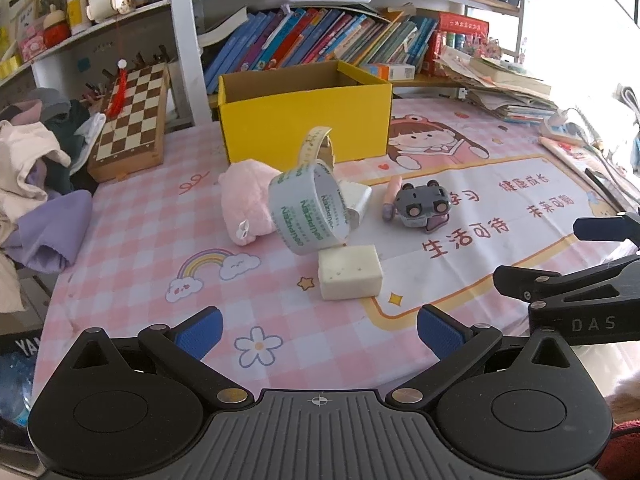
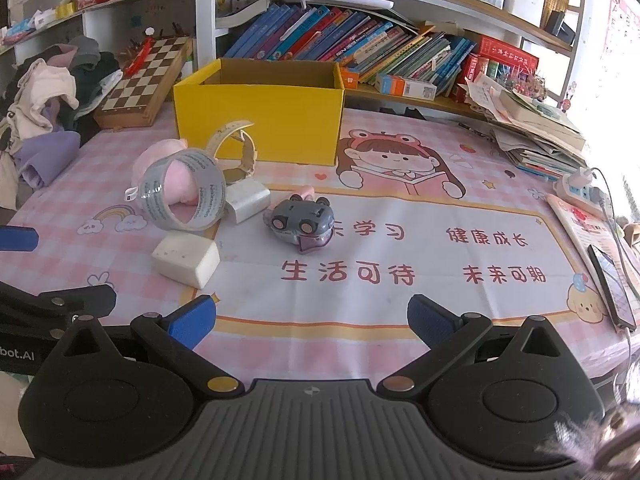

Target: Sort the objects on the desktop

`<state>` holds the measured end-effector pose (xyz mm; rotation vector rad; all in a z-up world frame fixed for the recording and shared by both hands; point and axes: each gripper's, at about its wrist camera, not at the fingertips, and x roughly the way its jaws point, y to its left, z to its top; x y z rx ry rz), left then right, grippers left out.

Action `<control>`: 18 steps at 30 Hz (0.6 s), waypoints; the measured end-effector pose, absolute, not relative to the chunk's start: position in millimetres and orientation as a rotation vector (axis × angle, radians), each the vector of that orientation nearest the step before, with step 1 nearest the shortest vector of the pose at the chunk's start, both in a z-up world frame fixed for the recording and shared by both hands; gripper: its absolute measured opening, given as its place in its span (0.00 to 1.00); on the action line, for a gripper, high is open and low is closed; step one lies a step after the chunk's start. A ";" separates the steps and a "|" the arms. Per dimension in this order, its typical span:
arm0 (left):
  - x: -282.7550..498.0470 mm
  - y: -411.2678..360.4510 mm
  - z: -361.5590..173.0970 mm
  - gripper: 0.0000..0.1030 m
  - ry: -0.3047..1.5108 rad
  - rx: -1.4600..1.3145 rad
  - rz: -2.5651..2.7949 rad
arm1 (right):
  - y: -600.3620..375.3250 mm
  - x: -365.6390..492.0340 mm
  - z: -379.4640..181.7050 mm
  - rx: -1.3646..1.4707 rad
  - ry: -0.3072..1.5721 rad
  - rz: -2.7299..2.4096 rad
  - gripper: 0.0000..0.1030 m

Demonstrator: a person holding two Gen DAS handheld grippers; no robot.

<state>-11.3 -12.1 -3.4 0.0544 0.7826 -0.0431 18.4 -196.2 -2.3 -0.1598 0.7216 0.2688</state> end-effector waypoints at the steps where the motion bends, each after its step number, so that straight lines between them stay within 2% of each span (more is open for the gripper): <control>1: -12.1 -12.9 -2.6 1.00 0.778 0.058 -0.048 | -196.9 17.8 -1.9 -0.159 0.719 0.273 1.00; 18: -9.6 -3.9 -1.4 1.00 0.756 0.021 -0.082 | -189.9 20.3 0.8 -0.170 0.717 0.271 1.00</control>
